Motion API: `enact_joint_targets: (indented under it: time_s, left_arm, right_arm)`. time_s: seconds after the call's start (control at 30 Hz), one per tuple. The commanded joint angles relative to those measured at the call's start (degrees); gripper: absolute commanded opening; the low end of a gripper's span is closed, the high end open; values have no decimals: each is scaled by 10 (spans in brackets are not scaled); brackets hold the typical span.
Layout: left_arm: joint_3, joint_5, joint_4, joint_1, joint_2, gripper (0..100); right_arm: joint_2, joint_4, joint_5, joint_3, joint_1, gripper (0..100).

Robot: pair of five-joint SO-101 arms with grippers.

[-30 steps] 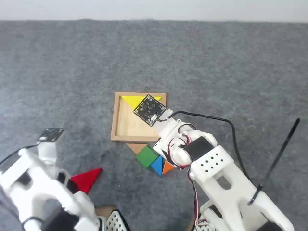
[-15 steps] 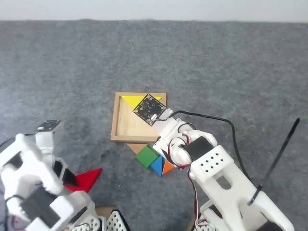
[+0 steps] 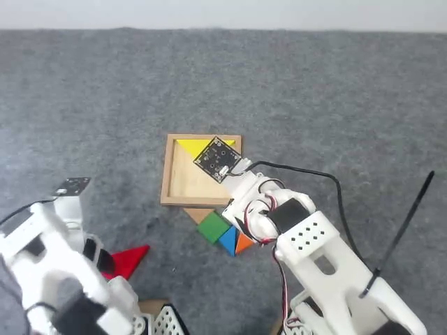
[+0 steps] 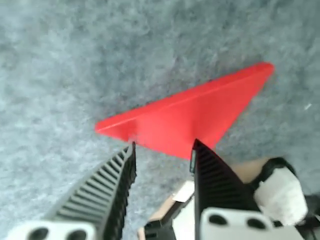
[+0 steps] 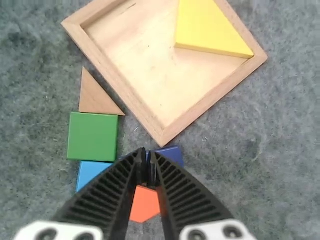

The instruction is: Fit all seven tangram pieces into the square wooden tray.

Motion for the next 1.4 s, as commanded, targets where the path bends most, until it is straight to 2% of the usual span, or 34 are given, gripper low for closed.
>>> enact_joint_targets:
  time_s: [0.0, 0.17, 0.43, 0.83, 1.1, 1.2, 1.3, 1.33, 1.37]
  left_arm:
    - [-41, 6, -4, -7, 82, 175]
    - [-62, 5, -23, -22, 162, 174]
    - [-72, 11, -18, -13, 163, 174]
    - [-186, 164, -20, 120, 169, 177]
    - [-233, 217, -58, 195, 169, 178]
    - [-236, 207, -40, 197, 164, 178]
    - [-220, 88, 43, 194, 150, 173]
    - [-206, 51, 54, 186, 135, 173]
    - [-192, 44, 50, 175, 114, 174]
  right_arm:
    - [2, -12, -4, -6, 7, 7]
    - [2, -12, -4, -6, 7, 7]
    - [2, -12, -4, -6, 7, 7]
    - [2, -12, -4, -6, 7, 7]
    - [1, -12, -4, -6, 7, 7]
    - [1, -12, -4, -6, 7, 7]
    - [1, -12, -4, -6, 7, 7]
    - [0, -12, -4, -5, 7, 7]
    - [0, -12, -4, -5, 8, 7]
